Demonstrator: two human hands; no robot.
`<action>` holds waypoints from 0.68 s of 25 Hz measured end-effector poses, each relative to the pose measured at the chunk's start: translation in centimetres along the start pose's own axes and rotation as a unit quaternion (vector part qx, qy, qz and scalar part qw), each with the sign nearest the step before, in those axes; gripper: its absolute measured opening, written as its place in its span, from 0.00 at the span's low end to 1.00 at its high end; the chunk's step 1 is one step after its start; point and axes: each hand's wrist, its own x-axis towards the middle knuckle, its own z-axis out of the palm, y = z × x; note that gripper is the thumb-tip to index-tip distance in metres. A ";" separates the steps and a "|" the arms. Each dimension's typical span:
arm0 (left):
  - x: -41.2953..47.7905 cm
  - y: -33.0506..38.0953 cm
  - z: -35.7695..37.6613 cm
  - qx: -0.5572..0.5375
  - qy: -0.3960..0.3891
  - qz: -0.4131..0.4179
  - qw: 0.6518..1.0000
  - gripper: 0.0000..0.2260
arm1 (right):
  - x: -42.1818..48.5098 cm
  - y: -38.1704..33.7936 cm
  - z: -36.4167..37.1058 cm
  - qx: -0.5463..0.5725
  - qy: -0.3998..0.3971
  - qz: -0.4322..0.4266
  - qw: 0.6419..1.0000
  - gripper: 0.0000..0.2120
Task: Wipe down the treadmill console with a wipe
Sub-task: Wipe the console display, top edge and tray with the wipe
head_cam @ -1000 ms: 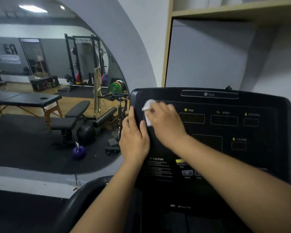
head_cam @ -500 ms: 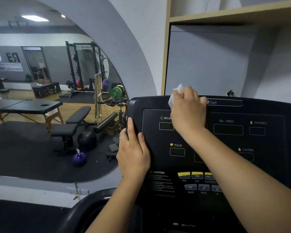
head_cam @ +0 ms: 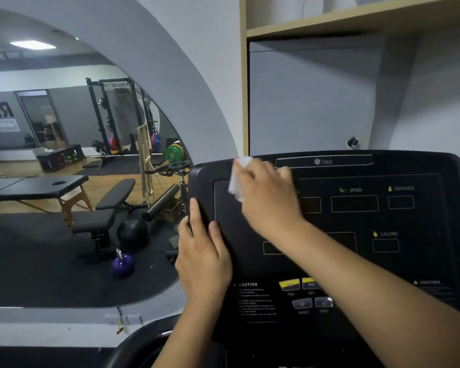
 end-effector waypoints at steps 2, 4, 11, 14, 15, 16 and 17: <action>-0.2 -0.1 0.0 0.004 0.004 0.002 1.000 0.25 | -1.2 2.8 -0.7 -0.018 0.002 0.045 0.999 0.32; -0.1 -0.2 0.0 0.007 0.006 0.005 1.000 0.25 | -1.8 4.1 -1.2 -0.034 0.011 0.074 0.997 0.30; 0.0 1.4 -0.5 -0.002 0.039 0.020 0.999 0.27 | 0.3 -1.1 -1.2 0.001 0.001 -0.059 0.998 0.22; 2.6 3.4 -1.8 0.017 0.033 0.163 0.986 0.28 | -1.3 -1.1 -0.8 -0.042 -0.032 -0.139 0.989 0.21; 3.8 3.9 -2.0 0.015 0.012 0.231 0.973 0.25 | -1.6 -0.4 -0.9 -0.040 -0.046 -0.145 0.988 0.21; 4.9 4.4 -2.1 0.008 -0.019 0.290 0.957 0.23 | -1.7 0.3 -1.1 -0.035 -0.062 -0.145 0.987 0.21; 5.8 4.8 -2.2 0.003 -0.051 0.330 0.943 0.22 | -1.5 1.1 -1.2 -0.031 -0.071 -0.147 0.986 0.21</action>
